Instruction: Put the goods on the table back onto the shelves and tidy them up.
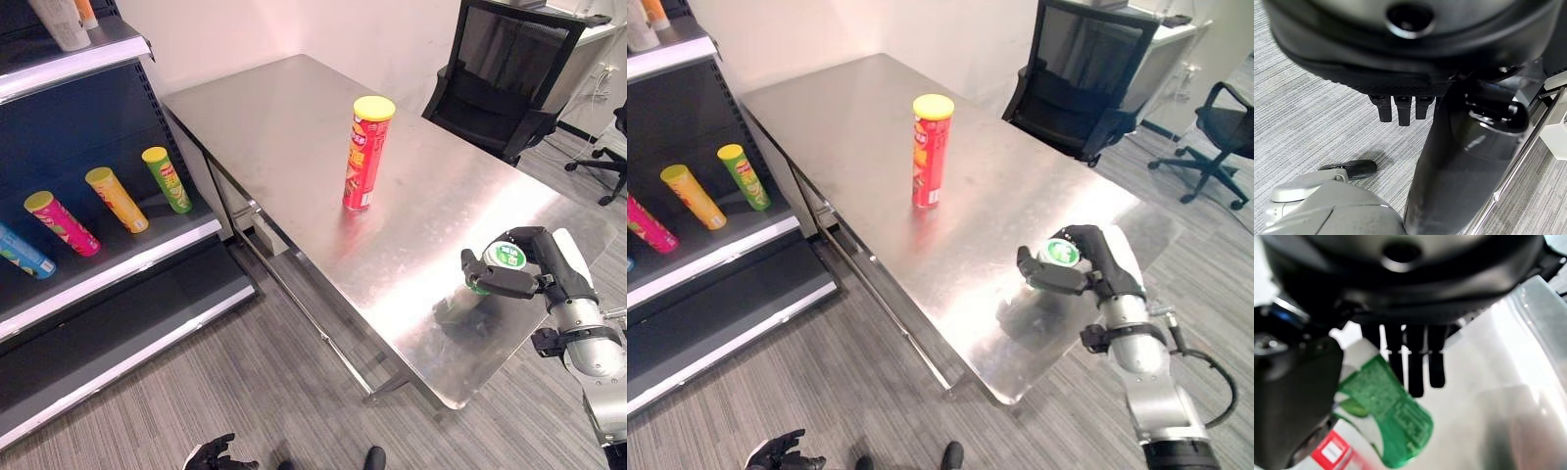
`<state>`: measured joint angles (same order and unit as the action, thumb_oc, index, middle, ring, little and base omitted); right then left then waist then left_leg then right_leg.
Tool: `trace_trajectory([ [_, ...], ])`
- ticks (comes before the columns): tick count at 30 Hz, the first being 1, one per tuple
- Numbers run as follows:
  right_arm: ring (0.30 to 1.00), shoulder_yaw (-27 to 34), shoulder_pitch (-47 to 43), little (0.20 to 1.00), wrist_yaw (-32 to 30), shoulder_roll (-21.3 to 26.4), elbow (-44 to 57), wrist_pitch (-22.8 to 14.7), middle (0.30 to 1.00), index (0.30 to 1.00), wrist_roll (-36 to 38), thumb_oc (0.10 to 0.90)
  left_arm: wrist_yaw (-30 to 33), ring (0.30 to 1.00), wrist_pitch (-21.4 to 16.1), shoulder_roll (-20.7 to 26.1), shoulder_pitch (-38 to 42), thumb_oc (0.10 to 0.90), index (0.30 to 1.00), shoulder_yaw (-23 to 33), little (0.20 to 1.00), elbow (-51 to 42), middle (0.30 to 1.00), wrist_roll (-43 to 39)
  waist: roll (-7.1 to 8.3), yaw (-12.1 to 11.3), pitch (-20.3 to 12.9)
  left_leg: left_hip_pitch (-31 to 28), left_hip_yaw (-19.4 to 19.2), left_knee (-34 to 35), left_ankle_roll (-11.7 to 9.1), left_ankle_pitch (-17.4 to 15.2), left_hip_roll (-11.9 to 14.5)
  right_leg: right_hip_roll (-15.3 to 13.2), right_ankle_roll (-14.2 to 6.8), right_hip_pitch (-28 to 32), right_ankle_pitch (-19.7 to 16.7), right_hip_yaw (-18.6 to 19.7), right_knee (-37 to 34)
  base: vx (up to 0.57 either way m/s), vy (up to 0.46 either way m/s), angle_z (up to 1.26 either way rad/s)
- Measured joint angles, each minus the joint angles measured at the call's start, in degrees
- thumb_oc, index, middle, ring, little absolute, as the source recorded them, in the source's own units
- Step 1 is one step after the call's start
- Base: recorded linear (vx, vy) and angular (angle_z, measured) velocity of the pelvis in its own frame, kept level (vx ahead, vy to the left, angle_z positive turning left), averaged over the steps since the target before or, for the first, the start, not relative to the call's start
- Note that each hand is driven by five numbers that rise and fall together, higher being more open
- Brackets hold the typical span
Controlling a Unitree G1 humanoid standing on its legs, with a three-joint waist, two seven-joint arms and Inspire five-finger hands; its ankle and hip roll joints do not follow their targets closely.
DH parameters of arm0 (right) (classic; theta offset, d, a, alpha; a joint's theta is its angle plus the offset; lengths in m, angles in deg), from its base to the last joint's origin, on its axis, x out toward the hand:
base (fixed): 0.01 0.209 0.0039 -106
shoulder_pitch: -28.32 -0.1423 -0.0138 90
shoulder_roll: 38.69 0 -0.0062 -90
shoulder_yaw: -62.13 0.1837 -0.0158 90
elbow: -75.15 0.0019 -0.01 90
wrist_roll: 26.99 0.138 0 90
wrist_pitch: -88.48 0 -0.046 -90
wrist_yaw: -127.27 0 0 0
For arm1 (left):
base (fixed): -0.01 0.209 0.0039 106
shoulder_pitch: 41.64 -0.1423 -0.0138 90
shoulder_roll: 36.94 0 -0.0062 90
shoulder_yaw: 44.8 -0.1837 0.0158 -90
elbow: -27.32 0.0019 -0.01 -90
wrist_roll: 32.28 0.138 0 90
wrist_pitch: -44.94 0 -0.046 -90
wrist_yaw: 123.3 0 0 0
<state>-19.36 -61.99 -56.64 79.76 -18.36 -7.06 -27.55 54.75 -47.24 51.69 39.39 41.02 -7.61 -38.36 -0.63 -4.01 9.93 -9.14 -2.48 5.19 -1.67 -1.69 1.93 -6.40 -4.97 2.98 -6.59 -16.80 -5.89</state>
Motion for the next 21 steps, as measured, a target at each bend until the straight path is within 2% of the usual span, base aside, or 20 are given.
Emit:
trace_trajectory([
  [5, 0.300, -0.4, -4.4, 0.300, -0.1, 0.7, 1.2, 0.0, 0.300, 0.300, 3.9, 0.400, -0.1, 0.900, 0.0, 0.2, -0.1, 0.800, 0.900, 0.0, 0.900, -0.2, 0.900, -0.1, -0.08, -0.1, 0.0, -0.4, -0.2, 0.0, -0.2, 0.2, 0.3, 0.2, 0.0, 0.0, 0.0, 0.1, 0.0, -0.01, -0.058, -0.02],
  [8, 0.300, -2.8, -8.5, 0.300, 0.3, 5.9, 3.3, -0.2, 0.300, 0.300, 6.6, 0.400, -0.2, 0.900, 0.0, 0.3, -0.4, 0.800, 0.900, 0.3, 0.900, -1.1, 0.900, -0.6, -0.16, -0.5, -0.1, -0.3, -0.1, 0.0, -0.5, 0.4, 0.6, 0.4, 0.0, 0.1, 0.0, 0.0, 0.0, -0.03, -0.136, 0.03],
  [11, 0.300, -3.3, -12.7, 0.300, 1.3, 8.3, 4.5, -1.3, 0.300, 0.300, 9.2, 0.400, -0.3, 0.900, 0.0, 0.4, -0.8, 0.800, 0.900, 0.5, 0.900, -2.3, 0.900, -0.7, -0.08, -1.8, 0.0, -0.1, 0.3, 0.0, -0.9, 0.6, 1.3, 1.2, 0.2, 0.4, 0.2, -0.1, 0.0, -0.08, -0.241, 0.10],
  [13, 0.300, -3.8, -14.6, 0.300, 1.4, 9.4, 4.9, -1.6, 0.300, 0.300, 10.8, 0.400, -0.8, 0.900, 0.0, 0.6, -0.9, 0.800, 0.900, 0.9, 0.900, -2.6, 0.900, -1.4, 0.30, -2.0, 0.2, 1.0, 2.1, -0.8, -1.8, 0.9, 1.9, 1.8, 0.9, 0.6, 0.7, -0.4, 0.0, -0.09, -0.219, 0.41],
  [15, 0.300, -4.3, -15.4, 0.300, 2.4, 9.8, 5.3, -1.9, 0.300, 0.300, 12.2, 0.400, -1.2, 0.900, 0.0, 1.0, -1.1, 0.800, 0.900, 1.2, 0.900, -2.5, 0.900, -3.0, 0.77, -3.3, 0.5, 1.4, 3.7, -2.0, -2.9, 0.9, 3.2, 3.0, 1.4, 1.3, 1.6, -0.8, 0.0, -0.17, -0.198, 0.45],
  [16, 0.300, -4.9, -15.6, 0.300, 2.6, 9.8, 6.0, -2.2, 0.300, 0.300, 12.5, 0.400, -1.2, 0.900, -0.1, 1.0, -1.3, 0.800, 0.900, 1.4, 0.900, -2.4, 0.900, -3.0, 0.76, -4.7, 0.8, 2.8, 4.8, -2.7, -3.5, 1.2, 3.8, 4.2, 2.2, 1.5, 1.6, -1.8, 0.5, -0.32, -0.219, 0.47],
  [17, 0.300, -5.3, -15.7, 0.300, 2.6, 10.2, 6.3, -2.4, 0.300, 0.300, 13.1, 0.400, -1.2, 0.900, -0.2, 1.4, -1.2, 0.800, 0.900, 1.5, 0.900, -2.5, 0.900, -3.1, 1.25, -4.7, 1.1, 4.3, 5.9, -4.3, -3.9, 1.4, 3.9, 4.3, 2.0, 1.5, 1.9, -2.6, 0.4, -0.22, -0.104, 0.66],
  [18, 0.300, -5.6, -15.7, 0.300, 2.8, 10.9, 6.7, -2.5, 0.300, 0.300, 13.3, 0.400, -1.2, 0.900, -0.3, 1.8, -0.5, 0.800, 0.900, 2.1, 0.900, -2.4, 0.900, -3.3, 1.83, -4.7, 1.7, 6.0, 6.8, -5.7, -5.2, 2.3, 3.9, 4.4, 2.5, 1.4, 2.2, -4.2, 0.5, -0.22, -0.061, 0.86],
  [19, 0.300, -5.6, -16.0, 0.300, 3.0, 11.3, 6.9, -2.6, 0.300, 0.300, 13.4, 0.400, -1.2, 0.900, -0.3, 2.2, 0.3, 0.800, 0.900, 2.3, 0.900, -2.3, 0.900, -3.5, 2.69, -4.3, 2.2, 7.7, 6.7, -7.4, -6.2, 2.8, 3.8, 3.5, 3.3, 1.3, 2.6, -6.2, 0.0, -0.14, -0.002, 0.98],
  [20, 0.300, -5.8, -16.5, 0.300, 3.2, 11.5, 7.2, -2.8, 0.300, 0.300, 13.7, 0.400, -1.2, 0.900, -0.2, 2.2, 0.9, 0.800, 0.900, 2.4, 0.900, -2.0, 0.900, -3.5, 2.65, -5.1, 3.1, 9.0, 4.9, -9.1, -6.3, 2.8, 4.1, 3.7, 5.0, 1.6, 2.9, -7.5, 0.2, -0.21, 0.005, 0.71],
  [21, 0.300, -6.3, -17.3, 0.300, 3.8, 11.5, 7.5, -3.0, 0.300, 0.300, 14.0, 0.400, -1.4, 0.900, -0.2, 2.2, 0.4, 0.800, 0.900, 2.3, 0.900, -1.9, 0.900, -3.5, 2.34, -5.9, 3.3, 9.3, 1.9, -9.7, -5.2, 1.6, 4.8, 4.0, 6.1, 1.4, 3.5, -8.1, 0.0, -0.17, 0.034, 0.37],
])
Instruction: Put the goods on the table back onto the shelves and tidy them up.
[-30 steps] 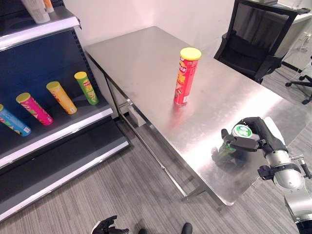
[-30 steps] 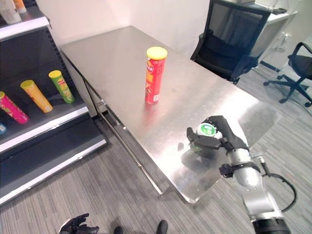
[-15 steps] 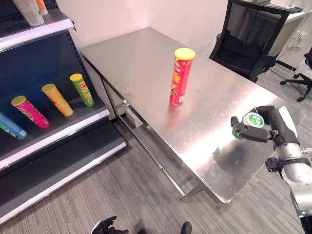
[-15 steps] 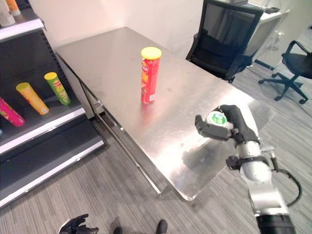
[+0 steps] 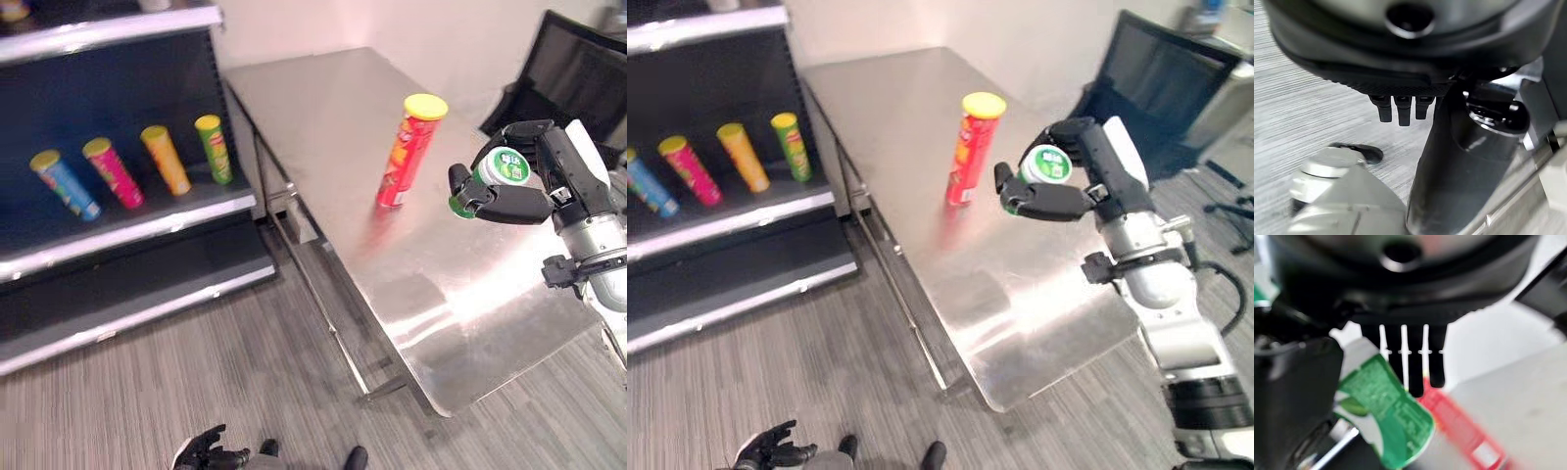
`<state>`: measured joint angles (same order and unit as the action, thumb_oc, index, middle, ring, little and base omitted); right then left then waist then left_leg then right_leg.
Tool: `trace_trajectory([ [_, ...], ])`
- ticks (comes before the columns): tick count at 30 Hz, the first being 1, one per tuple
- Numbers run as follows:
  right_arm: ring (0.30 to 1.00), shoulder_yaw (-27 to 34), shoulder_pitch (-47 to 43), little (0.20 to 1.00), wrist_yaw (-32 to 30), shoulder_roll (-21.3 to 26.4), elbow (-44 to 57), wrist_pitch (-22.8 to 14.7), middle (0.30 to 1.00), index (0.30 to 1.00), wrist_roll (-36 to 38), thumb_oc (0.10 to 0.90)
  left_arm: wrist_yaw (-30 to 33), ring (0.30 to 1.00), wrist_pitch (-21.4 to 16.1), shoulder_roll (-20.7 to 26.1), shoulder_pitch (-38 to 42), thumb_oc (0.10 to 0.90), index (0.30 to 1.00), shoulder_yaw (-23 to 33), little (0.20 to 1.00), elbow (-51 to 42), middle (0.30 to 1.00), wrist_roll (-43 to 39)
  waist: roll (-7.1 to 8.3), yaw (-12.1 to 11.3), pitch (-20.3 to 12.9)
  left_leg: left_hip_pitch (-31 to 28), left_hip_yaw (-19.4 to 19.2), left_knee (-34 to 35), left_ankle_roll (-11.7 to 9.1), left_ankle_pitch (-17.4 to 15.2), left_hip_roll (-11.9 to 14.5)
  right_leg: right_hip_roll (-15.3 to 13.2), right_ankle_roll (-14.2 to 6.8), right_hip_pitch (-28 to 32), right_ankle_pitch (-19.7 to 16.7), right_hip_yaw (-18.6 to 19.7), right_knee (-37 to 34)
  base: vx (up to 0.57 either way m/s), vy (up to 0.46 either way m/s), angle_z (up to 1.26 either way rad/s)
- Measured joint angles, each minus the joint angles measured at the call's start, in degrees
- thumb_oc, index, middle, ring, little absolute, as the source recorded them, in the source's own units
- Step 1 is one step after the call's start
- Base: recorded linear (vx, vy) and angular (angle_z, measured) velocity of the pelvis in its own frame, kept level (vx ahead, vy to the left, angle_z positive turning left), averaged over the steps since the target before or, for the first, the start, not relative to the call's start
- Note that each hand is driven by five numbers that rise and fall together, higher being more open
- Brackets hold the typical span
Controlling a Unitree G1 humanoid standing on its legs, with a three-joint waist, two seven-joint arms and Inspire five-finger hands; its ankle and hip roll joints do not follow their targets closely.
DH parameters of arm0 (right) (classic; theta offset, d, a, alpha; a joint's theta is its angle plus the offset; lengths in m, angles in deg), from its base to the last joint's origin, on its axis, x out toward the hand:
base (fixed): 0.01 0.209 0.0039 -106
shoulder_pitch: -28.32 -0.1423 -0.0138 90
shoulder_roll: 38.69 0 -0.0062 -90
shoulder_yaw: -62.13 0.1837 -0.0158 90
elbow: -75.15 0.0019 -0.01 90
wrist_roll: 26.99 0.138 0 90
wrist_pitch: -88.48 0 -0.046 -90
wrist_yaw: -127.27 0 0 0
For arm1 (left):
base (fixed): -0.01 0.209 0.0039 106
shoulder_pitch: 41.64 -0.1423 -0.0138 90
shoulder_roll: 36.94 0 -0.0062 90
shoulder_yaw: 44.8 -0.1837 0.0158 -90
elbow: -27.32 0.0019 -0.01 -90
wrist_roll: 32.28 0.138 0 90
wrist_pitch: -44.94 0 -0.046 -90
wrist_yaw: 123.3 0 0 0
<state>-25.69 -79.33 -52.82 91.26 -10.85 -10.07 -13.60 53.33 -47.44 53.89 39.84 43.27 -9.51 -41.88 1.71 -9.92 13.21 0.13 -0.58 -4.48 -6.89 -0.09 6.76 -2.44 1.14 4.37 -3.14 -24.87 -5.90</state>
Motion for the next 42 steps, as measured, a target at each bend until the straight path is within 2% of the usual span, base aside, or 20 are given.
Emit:
trace_trajectory([
  [1, 0.300, -0.1, -0.2, 0.300, 0.0, -0.3, 0.9, -0.1, 0.300, 0.300, 0.6, 0.400, 0.0, 0.900, 0.1, 0.1, -0.4, 0.800, 0.900, 0.4, 0.900, 0.4, 0.900, 0.0, 0.59, -0.5, 0.5, 0.4, -3.2, -4.2, 1.6, -2.1, 0.9, -0.8, 2.0, -0.4, -1.2, -1.4, 0.0, -0.15, 0.060, 0.22],
  [4, 0.300, -0.2, -0.8, 0.300, 0.3, -0.2, 1.9, -0.5, 0.300, 0.300, 0.9, 0.400, 0.2, 0.900, 0.1, 1.5, -2.0, 0.800, 0.900, 2.3, 0.900, 0.7, 0.900, 0.2, 1.82, 2.3, 1.2, -2.6, -7.0, -9.3, -0.8, -2.1, 6.9, -3.0, 1.5, 0.6, -1.2, -3.4, 0.2, -0.09, 0.159, 0.56],
  [8, 0.300, 4.8, -0.5, 0.300, 1.1, 1.0, 1.8, -0.6, 0.300, 0.300, 3.1, 0.400, -0.1, 0.900, 0.3, 1.2, -1.6, 0.800, 0.900, 1.0, 0.900, 0.7, 0.900, 0.7, -2.67, 6.4, 0.1, -10.1, -13.1, 1.3, -6.6, 1.8, 15.3, -6.1, -3.8, 1.0, -4.3, -7.8, 0.6, -0.03, 0.268, 0.67],
  [10, 0.300, 6.6, -0.2, 0.300, 1.0, 2.7, 1.2, -0.5, 0.300, 0.300, 3.6, 0.400, -1.0, 0.900, 0.1, -1.2, -1.2, 0.800, 0.900, -1.0, 0.900, 0.0, 0.900, 0.8, -6.82, 6.6, -2.0, -11.7, -13.9, 5.8, -8.0, 2.9, 14.1, -8.1, -7.7, 1.0, -6.8, -8.3, 0.6, 0.00, 0.327, 0.51],
  [11, 0.300, 7.0, 0.3, 0.300, 1.0, 2.1, 1.3, -0.5, 0.300, 0.300, 3.7, 0.400, -1.2, 0.900, 0.1, -1.5, -0.9, 0.800, 0.900, -2.0, 0.900, -0.6, 0.900, 0.9, -6.94, 6.7, -2.7, -12.9, -14.3, 7.5, -8.0, -1.1, 11.6, -10.5, -9.8, 1.5, -8.2, -8.4, 0.6, -0.07, 0.338, 0.40],
  [16, 0.300, 5.8, 2.1, 0.300, 1.2, -0.4, 2.3, -0.9, 0.300, 0.300, 3.5, 0.400, -1.4, 0.900, 0.0, 4.4, 0.3, 0.800, 0.900, -2.5, 0.900, -1.6, 0.900, 3.1, 0.21, 4.5, -5.6, -11.2, -11.4, 7.7, -4.3, -2.5, 3.3, -19.0, -7.8, 0.5, -13.2, -7.7, 2.0, -0.13, 0.411, 0.34],
  [18, 0.300, 6.3, 1.8, 0.300, 1.0, -3.1, 4.7, -1.1, 0.300, 0.300, 3.1, 0.400, -1.3, 0.900, 0.0, 6.4, 0.0, 0.800, 0.900, -2.5, 0.900, -1.5, 0.900, 4.2, 3.38, 4.3, -5.4, -1.9, -11.6, -5.5, -0.6, -6.8, 0.5, -23.4, -6.4, -0.8, -15.7, -7.6, 2.4, -0.14, 0.368, 0.37],
  [19, 0.300, 6.2, 1.8, 0.300, 0.6, -2.1, 4.6, -1.0, 0.300, 0.300, 3.0, 0.400, -1.4, 0.900, 0.0, 6.0, 0.4, 0.800, 0.900, -3.8, 0.900, -1.5, 0.900, 4.3, 3.10, 4.6, -5.5, 0.1, -11.3, -4.3, 2.9, -7.6, -1.8, -25.0, -6.4, -1.1, -16.9, -7.7, 2.4, -0.09, 0.239, 0.16],
  [21, 0.300, 3.3, 0.5, 0.300, -0.5, -1.2, 2.8, -0.4, 0.300, 0.300, 1.8, 0.400, -2.2, 0.900, 0.1, 5.6, -0.5, 0.800, 0.900, -5.2, 0.900, -1.5, 0.900, 5.3, 2.91, 3.8, -5.5, -3.9, -12.5, 2.4, 3.1, -3.9, -5.4, -27.7, -5.8, -2.7, -19.8, -3.3, 3.9, -0.11, 0.231, -0.05],
  [23, 0.300, -0.7, 0.5, 0.300, -0.7, -0.4, 2.8, -0.2, 0.300, 0.300, 0.5, 0.400, -1.8, 0.900, 0.1, 6.6, 0.4, 0.800, 0.900, -4.3, 0.900, -1.6, 0.900, 5.3, 1.22, 4.5, -4.0, -4.6, -11.7, 2.6, 3.9, -3.7, -3.6, -24.3, -10.4, -5.4, -10.9, 0.9, 9.3, -0.13, 0.251, 0.10],
  [24, 0.300, -3.9, -1.3, 0.300, -0.4, 1.9, 2.3, -0.4, 0.300, 0.300, 0.5, 0.400, -1.9, 0.900, 0.1, 8.4, 1.4, 0.800, 0.900, -3.8, 0.900, -2.1, 0.900, 5.2, 0.83, 4.7, -3.0, -4.3, -10.9, 3.6, 4.0, -2.9, -1.7, -14.8, -10.1, -7.6, -1.0, 6.2, 14.6, -0.08, 0.112, -0.10],
  [27, 0.300, -10.2, -10.4, 0.300, 0.4, 9.0, -2.1, -0.6, 0.300, 0.300, 0.5, 0.400, -1.0, 0.900, -0.1, 7.8, 1.9, 0.800, 0.900, -3.5, 0.900, -3.0, 0.900, 5.1, 1.02, 4.1, -2.6, -5.8, -10.6, 5.1, 3.3, -2.3, -1.2, -10.1, -9.2, -5.8, 2.0, 5.1, 11.9, 0.05, 0.005, 0.19],
  [28, 0.300, -11.9, -11.7, 0.300, 0.2, 14.9, -4.6, -0.8, 0.300, 0.300, 0.5, 0.400, -0.9, 0.900, 0.1, 8.0, 2.5, 0.800, 0.900, -3.7, 0.900, -2.7, 0.900, 5.0, 0.96, 5.3, -2.2, -5.5, -7.1, 4.8, 2.7, -1.9, 0.9, -3.1, -7.3, -1.4, 4.7, 15.4, 5.3, 0.11, -0.065, 0.79],
  [29, 0.300, -11.8, -12.8, 0.300, 0.3, 15.2, -5.9, -0.6, 0.300, 0.300, 0.6, 0.400, -1.0, 0.900, 0.1, 7.1, 2.2, 0.800, 0.900, -3.3, 0.900, -2.5, 0.900, 4.8, 1.80, 5.1, -2.4, -5.8, -5.5, 4.6, 2.4, -1.4, 1.2, -2.0, -5.8, 2.0, 1.9, 15.8, 1.0, 0.19, -0.143, 0.76],
  [33, 0.300, -11.8, -17.4, 0.300, -0.4, 15.5, -6.0, -0.7, 0.300, 0.300, 1.7, 0.400, -1.4, 0.900, 0.2, 3.4, -1.5, 0.800, 0.900, -2.5, 0.900, -4.1, 0.900, 2.5, 2.95, 4.6, -1.6, -3.5, -3.5, 0.0, 0.1, 0.2, 1.5, -1.8, -5.3, 3.9, 1.5, 13.2, 0.5, 0.07, -0.103, 0.32],
  [36, 0.300, -11.7, -19.2, 0.300, -0.9, 17.5, -6.1, -1.0, 0.300, 0.300, 2.5, 0.400, -1.0, 0.900, -0.6, 4.3, 1.2, 0.800, 0.900, -2.4, 0.900, -7.0, 0.900, 0.1, 4.14, 2.0, 1.3, 6.9, 0.2, -11.6, -0.8, -0.1, -0.4, -3.5, -3.3, 5.2, 3.2, 8.1, 0.5, 0.16, 0.106, 0.90],
  [38, 0.300, -14.4, -23.0, 0.300, -1.7, 18.4, -6.5, -0.9, 0.300, 0.300, 2.9, 0.400, -0.9, 0.900, 0.3, 5.1, 2.8, 0.800, 0.900, -4.5, 0.900, -3.8, 0.900, 0.6, 2.95, 3.1, 3.1, 10.2, 0.3, 3.9, -2.5, 1.3, 3.0, -4.1, -3.3, 4.1, 5.4, 10.7, 0.0, 0.36, 0.256, 0.29],
  [40, 0.300, -16.1, -23.2, 0.300, -1.7, 19.6, -8.2, -1.0, 0.300, 0.300, 2.9, 0.400, -1.0, 0.900, 0.3, 5.6, 2.2, 0.800, 0.900, -5.2, 0.900, -3.8, 0.900, 0.7, 0.79, 2.3, 2.3, 13.8, 1.7, 9.6, -2.1, 2.1, 6.0, -6.8, -7.4, 7.6, 7.7, 12.2, 0.0, 0.59, 0.481, -0.13],
  [41, 0.300, -16.3, -23.2, 0.300, -2.3, 19.2, -9.1, -1.0, 0.300, 0.300, 3.0, 0.400, -1.4, 0.900, 0.8, 6.2, 2.0, 0.800, 0.900, -6.4, 0.900, -3.3, 0.900, 0.9, 0.49, 2.1, 1.5, 13.1, 1.0, 8.2, -2.5, 7.8, 4.8, -8.5, -8.2, 9.1, 9.2, 13.1, 0.0, 0.45, 0.399, -0.64],
  [42, 0.300, -17.3, -23.4, 0.300, -2.5, 18.8, -8.8, -0.4, 0.300, 0.300, 2.8, 0.400, -1.1, 0.900, 1.3, 6.6, 3.1, 0.800, 0.900, -5.9, 0.900, -1.8, 0.900, 1.4, 3.89, 0.8, 0.9, 13.6, -2.6, 3.0, -0.9, 10.7, -0.5, -14.2, -3.9, 9.3, 9.2, 14.1, 1.3, 0.43, 0.426, -0.43],
])
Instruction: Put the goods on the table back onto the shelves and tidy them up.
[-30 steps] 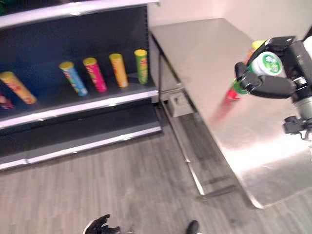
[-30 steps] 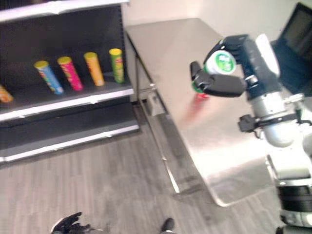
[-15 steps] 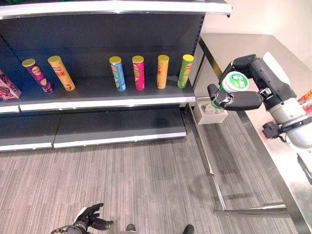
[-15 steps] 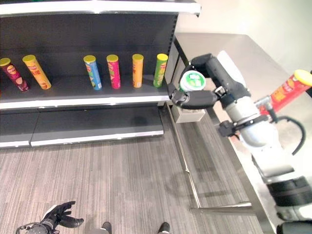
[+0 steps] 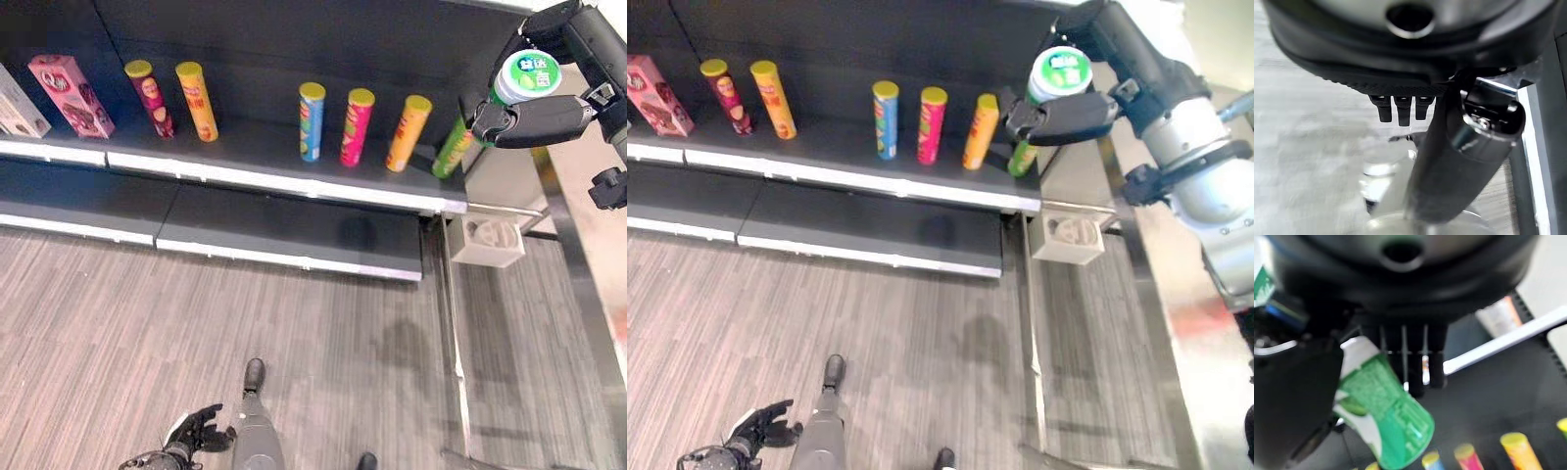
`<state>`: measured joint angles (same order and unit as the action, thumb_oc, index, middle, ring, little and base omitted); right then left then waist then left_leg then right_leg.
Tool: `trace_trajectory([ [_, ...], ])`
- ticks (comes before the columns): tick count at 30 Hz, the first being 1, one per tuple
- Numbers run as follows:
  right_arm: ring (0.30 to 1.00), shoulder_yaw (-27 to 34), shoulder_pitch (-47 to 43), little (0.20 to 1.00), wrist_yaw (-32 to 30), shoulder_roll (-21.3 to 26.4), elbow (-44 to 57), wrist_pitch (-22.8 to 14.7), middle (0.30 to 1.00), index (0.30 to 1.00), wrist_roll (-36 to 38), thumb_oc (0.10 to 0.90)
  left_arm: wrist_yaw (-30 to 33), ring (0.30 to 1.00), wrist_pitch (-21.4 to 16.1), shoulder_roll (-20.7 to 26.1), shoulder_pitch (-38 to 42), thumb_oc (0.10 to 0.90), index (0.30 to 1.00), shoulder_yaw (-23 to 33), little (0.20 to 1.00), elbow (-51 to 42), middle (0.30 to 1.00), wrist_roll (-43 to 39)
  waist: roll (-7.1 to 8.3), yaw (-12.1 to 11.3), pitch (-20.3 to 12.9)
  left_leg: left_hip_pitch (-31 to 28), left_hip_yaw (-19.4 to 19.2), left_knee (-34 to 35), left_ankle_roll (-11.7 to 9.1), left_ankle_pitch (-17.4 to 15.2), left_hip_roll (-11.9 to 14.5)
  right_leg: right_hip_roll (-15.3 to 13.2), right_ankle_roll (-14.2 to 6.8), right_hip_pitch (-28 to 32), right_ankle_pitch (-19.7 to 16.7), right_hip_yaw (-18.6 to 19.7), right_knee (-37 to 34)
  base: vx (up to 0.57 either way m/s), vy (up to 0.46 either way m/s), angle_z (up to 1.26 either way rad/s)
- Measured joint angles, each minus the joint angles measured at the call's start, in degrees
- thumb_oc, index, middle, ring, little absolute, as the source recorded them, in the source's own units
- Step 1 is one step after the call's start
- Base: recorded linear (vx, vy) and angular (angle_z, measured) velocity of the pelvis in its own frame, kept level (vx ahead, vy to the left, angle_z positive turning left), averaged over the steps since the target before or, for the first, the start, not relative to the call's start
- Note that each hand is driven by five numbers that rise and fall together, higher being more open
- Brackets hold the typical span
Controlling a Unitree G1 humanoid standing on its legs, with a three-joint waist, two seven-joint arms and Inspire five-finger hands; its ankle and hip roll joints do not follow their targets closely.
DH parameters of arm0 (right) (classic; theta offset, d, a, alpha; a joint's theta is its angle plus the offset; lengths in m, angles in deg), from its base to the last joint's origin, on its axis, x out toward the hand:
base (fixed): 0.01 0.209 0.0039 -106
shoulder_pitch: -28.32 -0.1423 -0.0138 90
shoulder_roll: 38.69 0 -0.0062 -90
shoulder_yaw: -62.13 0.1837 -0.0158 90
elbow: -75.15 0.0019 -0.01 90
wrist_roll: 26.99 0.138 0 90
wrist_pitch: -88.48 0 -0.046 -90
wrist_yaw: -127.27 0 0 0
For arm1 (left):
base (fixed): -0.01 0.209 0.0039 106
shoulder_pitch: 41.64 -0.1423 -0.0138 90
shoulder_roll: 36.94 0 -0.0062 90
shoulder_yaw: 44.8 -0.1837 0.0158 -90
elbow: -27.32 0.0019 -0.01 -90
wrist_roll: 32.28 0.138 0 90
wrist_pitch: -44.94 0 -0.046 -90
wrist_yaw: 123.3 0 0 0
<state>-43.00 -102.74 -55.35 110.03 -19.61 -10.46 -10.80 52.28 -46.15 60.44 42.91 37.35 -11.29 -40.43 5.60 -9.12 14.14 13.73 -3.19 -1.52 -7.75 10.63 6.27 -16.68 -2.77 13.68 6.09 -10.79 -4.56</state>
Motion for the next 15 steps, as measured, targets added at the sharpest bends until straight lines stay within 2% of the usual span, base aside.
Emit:
trace_trajectory([
  [1, 0.300, 0.5, 0.0, 0.300, -0.1, -0.6, 1.1, -0.1, 0.300, 0.300, 0.0, 0.400, 0.0, 0.900, 0.1, 0.1, 0.6, 0.800, 0.900, 0.0, 0.900, -0.2, 0.900, 0.5, 0.26, 0.9, -0.2, -0.2, -0.7, -1.8, 3.4, -1.3, -2.7, -2.8, -2.4, -0.4, -5.1, -2.2, 2.6, 0.37, 0.402, -0.43],
  [3, 0.300, 1.3, 0.0, 0.300, -0.3, -3.9, 2.7, 0.0, 0.300, 0.300, -0.9, 0.400, -0.1, 0.900, -1.0, 3.4, 1.7, 0.800, 0.900, -0.4, 0.900, -2.0, 0.900, 1.6, 0.10, 0.5, -0.5, -7.1, -3.0, 1.4, 8.0, -3.2, -6.1, -6.6, -7.0, -0.8, -15.8, -3.2, 7.9, 0.29, 0.465, -0.15],
  [4, 0.300, 2.2, 0.0, 0.300, -0.5, -5.1, 3.3, -0.1, 0.300, 0.300, -1.2, 0.400, 0.0, 0.900, -1.2, 4.7, 2.4, 0.800, 0.900, -0.4, 0.900, -2.4, 0.900, 1.6, 0.05, 0.7, -0.5, -9.6, -3.1, 2.5, 9.4, -4.1, -7.2, -6.8, -8.1, -1.5, -16.4, -2.2, 10.5, 0.20, 0.512, -0.25],
  [5, 0.300, 2.2, -0.8, 0.300, -0.7, -5.4, 3.3, -0.2, 0.300, 0.300, -1.6, 0.400, 0.0, 0.900, -1.2, 5.5, 2.8, 0.800, 0.900, -0.4, 0.900, -2.8, 0.900, 1.6, 0.09, 0.1, -0.7, -11.3, -4.3, 3.1, 10.5, -4.9, -8.0, -8.1, -8.2, -1.9, -19.0, -2.9, 12.2, 0.13, 0.405, -0.24],
  [7, 0.300, 0.9, -4.6, 0.300, -1.6, -5.8, 2.8, -0.3, 0.300, 0.300, -2.3, 0.400, 0.1, 0.900, -1.4, 6.6, 2.9, 0.800, 0.900, -0.3, 0.900, -3.3, 0.900, 1.6, -0.73, 0.0, -1.3, -12.5, -5.9, 3.8, 11.9, -5.9, -8.5, -9.5, -10.0, -5.2, -25.2, -3.1, 16.0, 0.10, 0.285, -0.42],
  [8, 0.300, 0.8, -5.7, 0.300, -2.0, -5.7, 2.3, -0.4, 0.300, 0.300, -2.4, 0.400, 0.2, 0.900, -1.3, 6.8, 3.2, 0.800, 0.900, -0.3, 0.900, -3.1, 0.900, 1.7, -1.57, 0.2, -1.3, -13.3, -5.9, 4.2, 12.7, -6.5, -8.1, -9.2, -12.1, -7.4, -21.7, -3.6, 19.8, 0.06, 0.175, -0.32],
  [9, 0.300, 0.8, -5.8, 0.300, -2.4, -5.6, 1.4, -0.6, 0.300, 0.300, -2.4, 0.400, 0.2, 0.900, -1.1, 6.7, 3.4, 0.800, 0.900, -0.2, 0.900, -2.9, 0.900, 1.8, -1.91, 0.6, -1.3, -13.9, -5.8, 4.2, 13.4, -6.9, -7.9, -8.2, -11.9, -8.5, -16.8, -3.5, 21.4, 0.06, 0.125, -0.21],
  [10, 0.300, 0.9, -5.7, 0.300, -2.7, -5.5, 0.5, -0.4, 0.300, 0.300, -2.4, 0.400, 0.2, 0.900, -1.0, 6.0, 3.4, 0.800, 0.900, -0.1, 0.900, -2.7, 0.900, 2.0, -2.93, 1.0, -1.1, -16.2, -5.4, 4.8, 14.5, -7.7, -7.5, -5.2, -9.2, -10.5, -8.5, -3.1, 23.2, 0.06, 0.087, -0.12],
  [11, 0.300, 0.9, -5.5, 0.300, -2.8, -5.3, 0.0, -0.2, 0.300, 0.300, -2.4, 0.400, 0.1, 0.900, -1.0, 5.0, 3.3, 0.800, 0.900, -0.1, 0.900, -2.5, 0.900, 2.0, -3.70, 1.5, -1.1, -17.7, -5.4, 5.0, 14.8, -8.0, -7.3, -2.9, -8.8, -11.6, -6.2, -3.2, 22.4, 0.06, 0.045, -0.11],
  [12, 0.300, 0.9, -5.5, 0.300, -3.1, -5.2, 0.0, -0.1, 0.300, 0.300, -2.4, 0.400, 0.1, 0.900, -1.1, 4.2, 3.0, 0.800, 0.900, -0.1, 0.900, -2.4, 0.900, 2.0, -4.19, 2.1, -1.1, -18.7, -5.5, 5.0, 14.8, -8.0, -7.3, -1.0, -8.4, -12.7, -5.5, -4.4, 19.5, 0.05, 0.017, -0.18],
  [13, 0.300, 1.1, -5.5, 0.300, -4.0, -5.2, 0.1, -0.2, 0.300, 0.300, -2.3, 0.400, 0.1, 0.900, -1.1, 3.2, 2.5, 0.800, 0.900, -0.2, 0.900, -2.5, 0.900, 2.0, -4.65, 2.5, -1.2, -19.8, -5.5, 5.0, 14.8, -8.0, -7.4, 0.9, -7.6, -14.4, -6.2, -7.3, 14.1, 0.06, 0.000, -0.09],
  [14, 0.300, 1.4, -5.6, 0.300, -4.5, -5.1, 0.0, -0.4, 0.300, 0.300, -2.2, 0.400, 0.1, 0.900, -1.2, 2.7, 2.1, 0.800, 0.900, -0.3, 0.900, -2.6, 0.900, 2.0, -4.68, 3.6, -1.3, -20.4, -5.0, 5.1, 14.8, -8.0, -7.5, 2.4, -6.1, -15.1, -7.7, -9.2, 9.4, 0.07, -0.010, 0.05],
  [15, 0.300, 1.7, -5.6, 0.300, -5.0, -4.4, -0.1, -0.5, 0.300, 0.300, -2.2, 0.400, 0.0, 0.900, -1.2, 2.2, 2.0, 0.800, 0.900, -0.3, 0.900, -2.6, 0.900, 2.0, -4.63, 4.3, -1.3, -20.9, -4.4, 5.4, 14.7, -8.0, -7.6, 3.3, -5.9, -15.8, -9.3, -9.6, 6.2, 0.09, -0.017, 0.33],
])
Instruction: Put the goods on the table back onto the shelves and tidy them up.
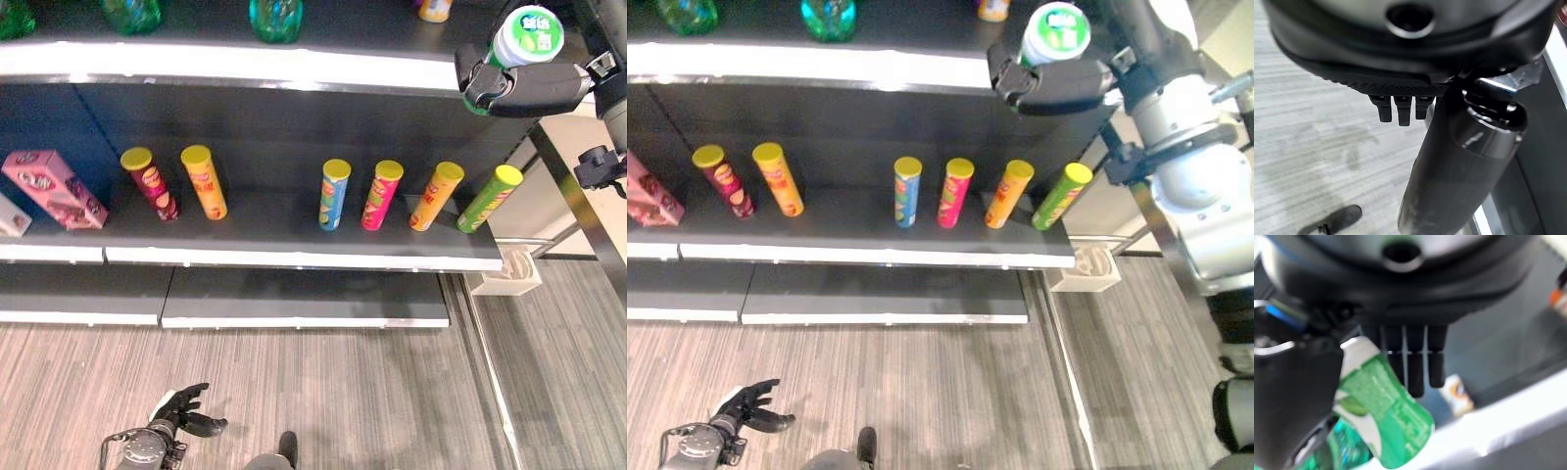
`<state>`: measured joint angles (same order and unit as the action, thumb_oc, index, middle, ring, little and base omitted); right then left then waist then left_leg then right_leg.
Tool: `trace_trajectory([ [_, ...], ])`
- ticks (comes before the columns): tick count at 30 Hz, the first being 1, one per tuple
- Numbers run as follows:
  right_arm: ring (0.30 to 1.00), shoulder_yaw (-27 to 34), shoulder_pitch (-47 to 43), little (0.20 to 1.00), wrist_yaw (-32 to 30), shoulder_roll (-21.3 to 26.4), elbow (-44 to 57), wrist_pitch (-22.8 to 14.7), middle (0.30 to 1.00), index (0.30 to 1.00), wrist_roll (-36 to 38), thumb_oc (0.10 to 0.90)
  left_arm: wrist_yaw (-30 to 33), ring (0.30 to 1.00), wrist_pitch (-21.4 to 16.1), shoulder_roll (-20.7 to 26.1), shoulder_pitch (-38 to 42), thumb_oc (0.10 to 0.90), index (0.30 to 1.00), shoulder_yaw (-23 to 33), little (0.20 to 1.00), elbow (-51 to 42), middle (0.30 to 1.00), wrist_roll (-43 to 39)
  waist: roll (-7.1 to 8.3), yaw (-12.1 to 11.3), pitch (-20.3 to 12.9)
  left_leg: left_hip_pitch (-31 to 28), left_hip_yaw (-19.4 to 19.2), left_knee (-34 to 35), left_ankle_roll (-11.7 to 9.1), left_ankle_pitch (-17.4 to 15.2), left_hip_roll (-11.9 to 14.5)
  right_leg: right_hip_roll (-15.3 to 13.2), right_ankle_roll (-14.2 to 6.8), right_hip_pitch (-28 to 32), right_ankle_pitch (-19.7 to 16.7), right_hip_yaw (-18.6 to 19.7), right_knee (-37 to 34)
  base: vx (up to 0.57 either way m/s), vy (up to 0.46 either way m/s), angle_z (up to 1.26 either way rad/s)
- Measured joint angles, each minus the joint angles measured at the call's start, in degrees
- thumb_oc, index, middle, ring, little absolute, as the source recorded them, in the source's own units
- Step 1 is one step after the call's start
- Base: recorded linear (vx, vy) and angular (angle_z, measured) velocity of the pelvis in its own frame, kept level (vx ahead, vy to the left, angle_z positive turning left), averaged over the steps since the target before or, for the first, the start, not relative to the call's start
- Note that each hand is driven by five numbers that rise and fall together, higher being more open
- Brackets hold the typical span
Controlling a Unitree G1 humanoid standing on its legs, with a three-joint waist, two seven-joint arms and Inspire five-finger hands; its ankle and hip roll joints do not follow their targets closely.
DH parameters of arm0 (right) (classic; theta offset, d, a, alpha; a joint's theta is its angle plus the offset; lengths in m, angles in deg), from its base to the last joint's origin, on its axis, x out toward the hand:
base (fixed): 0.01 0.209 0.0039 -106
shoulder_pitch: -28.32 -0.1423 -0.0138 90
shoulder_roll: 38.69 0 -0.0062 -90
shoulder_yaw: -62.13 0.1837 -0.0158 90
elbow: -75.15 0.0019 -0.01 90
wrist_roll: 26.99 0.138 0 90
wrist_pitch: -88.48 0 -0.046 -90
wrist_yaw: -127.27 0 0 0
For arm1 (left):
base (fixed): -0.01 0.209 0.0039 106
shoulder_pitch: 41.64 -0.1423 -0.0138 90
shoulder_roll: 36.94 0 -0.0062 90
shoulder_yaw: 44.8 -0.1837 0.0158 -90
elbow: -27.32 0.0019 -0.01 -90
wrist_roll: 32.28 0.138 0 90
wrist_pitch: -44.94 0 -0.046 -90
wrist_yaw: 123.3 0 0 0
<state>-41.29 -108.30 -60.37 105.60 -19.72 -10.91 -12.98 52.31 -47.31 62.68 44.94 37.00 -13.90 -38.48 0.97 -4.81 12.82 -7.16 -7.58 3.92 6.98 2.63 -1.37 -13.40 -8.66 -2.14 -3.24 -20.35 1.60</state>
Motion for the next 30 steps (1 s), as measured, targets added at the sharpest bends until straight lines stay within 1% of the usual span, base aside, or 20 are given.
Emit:
trace_trajectory([
  [1, 0.300, 0.7, 0.0, 0.300, -0.4, 0.9, -0.7, -0.4, 0.300, 0.300, 0.1, 0.400, 0.0, 0.900, 0.0, -0.5, 0.0, 0.800, 0.900, 0.0, 0.900, -0.2, 0.900, 0.0, 0.06, 0.6, -0.1, -0.7, 0.8, 0.6, -0.7, -0.4, -0.1, 1.1, 0.0, -0.8, -2.4, 0.4, -2.9, 0.09, -0.021, 0.54],
  [2, 0.300, 1.8, 0.0, 0.300, -0.8, 1.5, -2.1, -0.6, 0.300, 0.300, 0.4, 0.400, -0.1, 0.900, 0.0, -0.7, -0.2, 0.800, 0.900, 0.0, 0.900, -0.6, 0.900, 0.0, 0.58, 1.2, -0.3, -1.3, 1.8, 0.6, -2.6, -1.6, -0.3, 2.1, 0.0, -0.8, -5.7, 1.5, -5.3, 0.09, -0.031, 0.57],
  [3, 0.300, 2.5, 0.0, 0.300, -1.1, 1.5, -3.2, -0.6, 0.300, 0.300, 0.5, 0.400, -0.1, 0.900, 0.0, -0.6, -0.7, 0.800, 0.900, 0.0, 0.900, -0.9, 0.900, 0.0, 1.74, 1.1, -1.0, -1.8, 2.5, 0.7, -4.2, -2.7, -1.0, 2.6, 0.7, -0.8, -9.9, 3.6, -5.9, 0.08, -0.041, 0.49],
  [4, 0.300, 2.7, -0.1, 0.300, -1.5, 1.5, -4.2, -0.6, 0.300, 0.300, 0.9, 0.400, -0.1, 0.900, 0.0, -0.8, -1.4, 0.800, 0.900, 0.1, 0.900, -1.2, 0.900, 0.0, 2.87, 0.6, -2.0, -2.5, 2.6, 1.0, -5.2, -3.4, -1.7, 2.5, 3.6, -0.1, -9.6, 4.0, -6.7, 0.08, -0.052, -0.05],
  [5, 0.300, 2.3, -1.8, 0.300, -1.8, 1.6, -5.6, -0.9, 0.300, 0.300, 1.7, 0.400, 0.0, 0.900, 0.0, -1.9, -2.6, 0.800, 0.900, 0.2, 0.900, -1.6, 0.900, 0.0, 2.58, -1.5, -2.4, -2.3, 1.8, 0.2, -6.0, -3.8, -1.0, 3.5, 4.1, -0.2, -9.5, 5.4, -7.0, 0.10, -0.066, -0.20],
  [6, 0.300, 1.9, -2.7, 0.300, -1.9, 1.6, -6.3, -0.9, 0.300, 0.300, 2.1, 0.400, -0.3, 0.900, 0.0, -2.1, -3.1, 0.800, 0.900, -0.1, 0.900, -1.7, 0.900, 0.0, 2.55, -1.7, -2.5, -1.9, 1.8, -0.6, -6.5, -4.2, -0.5, 3.7, 4.1, -0.2, -9.5, 5.6, -7.0, 0.08, -0.053, -0.34],
  [7, 0.300, -1.6, -6.5, 0.300, -2.4, 1.5, -9.2, -0.8, 0.300, 0.300, 3.0, 0.400, -0.4, 0.900, 0.0, -2.9, -4.3, 0.800, 0.900, -0.1, 0.900, -1.3, 0.900, 0.0, 2.37, -1.8, -2.6, -2.4, 1.8, -0.6, -7.3, -4.7, 0.6, 4.9, 4.9, 0.1, -8.9, 5.7, -7.0, 0.12, -0.098, -0.08],
  [8, 0.300, -5.1, -9.5, 0.300, -2.5, 2.3, -11.0, -0.2, 0.300, 0.300, 3.1, 0.400, -0.5, 0.900, 0.1, -3.4, -5.0, 0.800, 0.900, -0.2, 0.900, -0.8, 0.900, 0.0, 2.45, -1.9, -2.6, -2.6, 1.8, -0.6, -7.8, -5.1, 1.4, 6.0, 5.0, 0.3, -8.8, 5.7, -7.0, 0.09, -0.103, -0.07],
  [9, 0.300, -11.8, -15.3, 0.300, -2.5, 2.3, -13.9, -0.2, 0.300, 0.300, 3.2, 0.400, -0.5, 0.900, 0.1, -3.9, -4.8, 0.800, 0.900, -0.2, 0.900, 1.1, 0.900, 0.0, 2.27, -2.1, -2.8, -3.0, 1.8, 0.6, -7.9, -5.1, 2.2, 6.5, 5.5, 0.7, -8.2, 5.6, -7.1, 0.10, -0.139, 0.11],
  [10, 0.300, -13.4, -16.0, 0.300, -2.3, 1.1, -16.0, 0.0, 0.300, 0.300, 3.2, 0.400, 0.0, 0.900, 0.1, -3.7, -5.1, 0.800, 0.900, -0.1, 0.900, 1.3, 0.900, 0.0, 3.15, -2.6, -3.8, -2.7, 2.1, 0.5, -8.1, -5.0, 2.6, 6.6, 4.8, 0.8, -7.5, 4.9, -7.1, 0.04, -0.072, 0.15],
  [13, 0.300, -16.6, -17.3, 0.300, -1.8, -1.0, -19.1, 0.0, 0.300, 0.300, 4.2, 0.400, 0.2, 0.900, 0.1, -3.5, -6.5, 0.800, 0.900, -0.1, 0.900, 2.6, 0.900, -0.1, 4.33, -4.2, -5.2, -2.3, 2.5, 0.4, -8.3, -4.9, 2.7, 6.5, 4.4, 0.7, -7.0, 4.6, -7.5, 0.02, -0.071, 0.13],
  [14, 0.300, -19.3, -18.2, 0.300, -1.2, -3.3, -21.9, 0.2, 0.300, 0.300, 4.8, 0.400, 0.3, 0.900, 0.2, -3.2, -7.4, 0.800, 0.900, -0.2, 0.900, 4.2, 0.900, -0.1, 4.84, -4.1, -6.0, -1.9, 3.2, 0.3, -8.3, -4.9, 2.8, 6.4, 4.1, 0.7, -6.8, 3.9, -7.5, 0.02, -0.079, 0.24],
  [15, 0.300, -19.7, -18.2, 0.300, -1.1, -3.3, -22.1, 0.7, 0.300, 0.300, 4.8, 0.400, 0.3, 0.900, 0.2, -3.1, -7.3, 0.800, 0.900, -0.2, 0.900, 4.6, 0.900, -0.1, 4.88, -4.1, -6.1, -1.6, 3.6, 0.3, -8.4, -4.8, 2.8, 6.4, 4.1, 0.7, -6.8, 3.5, -7.5, 0.03, -0.092, 0.25],
  [16, 0.300, -19.7, -18.2, 0.300, -1.0, -3.5, -22.0, 0.8, 0.300, 0.300, 4.8, 0.400, 0.4, 0.900, 0.2, -3.2, -7.5, 0.800, 0.900, -0.2, 0.900, 4.6, 0.900, -0.1, 4.77, -4.4, -6.1, -1.5, 3.9, 0.3, -8.4, -4.7, 2.8, 6.3, 4.1, 0.6, -6.8, 3.3, -7.4, 0.03, -0.077, 0.18],
  [18, 0.300, -20.2, -19.7, 0.300, -1.0, -6.5, -26.9, 1.1, 0.300, 0.300, 4.9, 0.400, 0.4, 0.900, 0.3, -3.1, -7.8, 0.800, 0.900, -0.6, 0.900, 5.5, 0.900, -0.1, 4.10, -4.9, -6.4, -1.4, 5.0, 0.3, -8.5, -4.7, 2.9, 6.4, 4.6, 1.0, -7.1, 2.7, -7.1, 0.02, -0.049, 0.25],
  [21, 0.300, -21.4, -20.0, 0.300, -0.3, -6.8, -33.3, 3.4, 0.300, 0.300, 4.8, 0.400, 0.8, 0.900, 0.2, -3.1, -7.1, 0.800, 0.900, -0.5, 0.900, 5.1, 0.900, -0.5, 3.01, -6.9, -6.7, -0.3, 7.3, 0.2, -8.6, -4.6, 2.9, 6.1, 4.7, 1.2, -6.8, 1.6, -7.1, 0.03, -0.079, 0.44],
  [24, 0.300, -22.3, -20.1, 0.300, -0.1, -7.1, -35.4, 5.0, 0.300, 0.300, 4.7, 0.400, 1.4, 0.900, 0.2, -3.1, -7.2, 0.800, 0.900, -0.6, 0.900, 5.1, 0.900, -0.5, 2.23, -7.1, -6.8, 0.4, 9.2, 0.3, -8.9, -4.4, 3.0, 6.1, 5.0, 1.2, -6.4, 0.1, -7.1, 0.02, -0.057, 0.30],
  [26, 0.300, -22.4, -21.3, 0.300, -0.1, -9.1, -37.4, 5.0, 0.300, 0.300, 4.7, 0.400, 1.4, 0.900, 0.2, -3.1, -7.3, 0.800, 0.900, -0.6, 0.900, 5.1, 0.900, -0.6, 1.52, -7.0, -6.6, 1.0, 10.0, 0.2, -9.0, -4.4, 3.0, 6.0, 4.8, 1.3, -6.1, -0.5, -7.1, 0.04, -0.057, 0.22],
  [27, 0.300, -22.4, -22.0, 0.300, -0.1, -9.2, -39.8, 5.1, 0.300, 0.300, 4.7, 0.400, 1.4, 0.900, 0.1, -3.1, -6.4, 0.800, 0.900, -0.6, 0.900, 5.1, 0.900, -0.6, 1.31, -7.0, -6.6, 1.5, 11.0, 0.3, -9.2, -4.2, 3.1, 6.0, 4.7, 1.3, -5.8, -1.5, -7.1, 0.03, -0.027, 0.30],
  [30, 0.300, -22.4, -22.3, 0.300, -0.1, -9.2, -40.2, 5.6, 0.300, 0.300, 4.7, 0.400, 1.6, 0.900, 0.1, -3.1, -6.1, 0.800, 0.900, -0.6, 0.900, 5.1, 0.900, -1.1, 1.03, -7.1, -6.6, 1.5, 11.6, 0.2, -9.3, -4.1, 3.2, 6.1, 4.7, 1.3, -5.8, -2.2, -7.1, 0.02, -0.023, 0.16],
])
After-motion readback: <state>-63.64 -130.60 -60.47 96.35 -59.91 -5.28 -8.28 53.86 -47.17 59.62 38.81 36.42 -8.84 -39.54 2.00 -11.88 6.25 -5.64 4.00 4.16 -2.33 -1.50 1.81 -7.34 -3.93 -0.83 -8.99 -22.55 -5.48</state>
